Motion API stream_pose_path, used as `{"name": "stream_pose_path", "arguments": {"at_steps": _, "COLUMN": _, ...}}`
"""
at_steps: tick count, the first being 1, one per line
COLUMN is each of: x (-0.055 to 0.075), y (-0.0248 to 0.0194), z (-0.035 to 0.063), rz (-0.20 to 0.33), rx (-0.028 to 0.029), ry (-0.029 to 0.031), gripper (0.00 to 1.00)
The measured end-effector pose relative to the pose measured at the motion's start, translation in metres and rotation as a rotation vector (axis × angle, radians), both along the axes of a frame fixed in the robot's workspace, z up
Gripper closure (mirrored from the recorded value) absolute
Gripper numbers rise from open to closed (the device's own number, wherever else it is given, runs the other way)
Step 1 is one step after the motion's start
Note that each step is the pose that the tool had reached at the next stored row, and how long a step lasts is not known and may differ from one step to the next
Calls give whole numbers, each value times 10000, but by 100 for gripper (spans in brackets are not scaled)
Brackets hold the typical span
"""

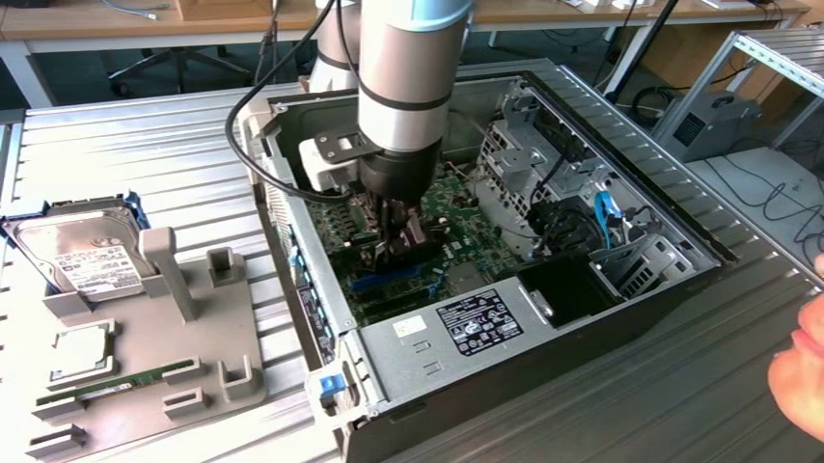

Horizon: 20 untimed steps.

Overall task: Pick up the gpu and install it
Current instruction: 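Insert the gpu into the slot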

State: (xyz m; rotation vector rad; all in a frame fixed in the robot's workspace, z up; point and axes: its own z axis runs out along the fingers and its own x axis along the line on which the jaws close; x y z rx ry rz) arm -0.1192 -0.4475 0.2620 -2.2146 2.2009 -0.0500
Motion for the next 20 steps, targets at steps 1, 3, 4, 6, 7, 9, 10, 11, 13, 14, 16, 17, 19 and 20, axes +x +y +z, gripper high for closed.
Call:
{"name": "stream_pose_path", "arguments": {"at_steps": 1, "x": 0, "y": -7, "z": -1, "rz": 0, "rx": -1, "ry": 0, "gripper": 74}}
{"name": "stream_pose_path", "arguments": {"at_steps": 3, "x": 0, "y": -15, "z": -5, "rz": 0, "rx": -1, "ry": 1, "gripper": 74}}
{"name": "stream_pose_path", "arguments": {"at_steps": 4, "x": 1, "y": -20, "z": -8, "rz": 0, "rx": -1, "ry": 0, "gripper": 74}}
{"name": "stream_pose_path", "arguments": {"at_steps": 6, "x": 2, "y": -34, "z": -9, "rz": -2, "rx": -1, "ry": 0, "gripper": 74}}
{"name": "stream_pose_path", "arguments": {"at_steps": 7, "x": 2, "y": -37, "z": -10, "rz": -2, "rx": -1, "ry": -1, "gripper": 74}}
{"name": "stream_pose_path", "arguments": {"at_steps": 9, "x": 3, "y": -43, "z": -10, "rz": -1, "rx": -2, "ry": 0, "gripper": 74}}
{"name": "stream_pose_path", "arguments": {"at_steps": 10, "x": 3, "y": -46, "z": -10, "rz": -1, "rx": -1, "ry": -1, "gripper": 74}}
{"name": "stream_pose_path", "arguments": {"at_steps": 11, "x": 4, "y": -54, "z": -10, "rz": 0, "rx": -1, "ry": 0, "gripper": 74}}
{"name": "stream_pose_path", "arguments": {"at_steps": 13, "x": 3, "y": -65, "z": -23, "rz": -3, "rx": 28, "ry": -16, "gripper": 74}}
{"name": "stream_pose_path", "arguments": {"at_steps": 14, "x": 3, "y": -68, "z": -15, "rz": -2, "rx": 8, "ry": -6, "gripper": 74}}
{"name": "stream_pose_path", "arguments": {"at_steps": 16, "x": 3, "y": -69, "z": -10, "rz": -1, "rx": -2, "ry": 1, "gripper": 74}}
{"name": "stream_pose_path", "arguments": {"at_steps": 17, "x": 4, "y": -70, "z": -11, "rz": 0, "rx": -2, "ry": 0, "gripper": 74}}
{"name": "stream_pose_path", "arguments": {"at_steps": 19, "x": 3, "y": -70, "z": -11, "rz": 0, "rx": -2, "ry": 0, "gripper": 74}}
{"name": "stream_pose_path", "arguments": {"at_steps": 20, "x": 3, "y": -69, "z": -11, "rz": 0, "rx": -2, "ry": 0, "gripper": 74}}
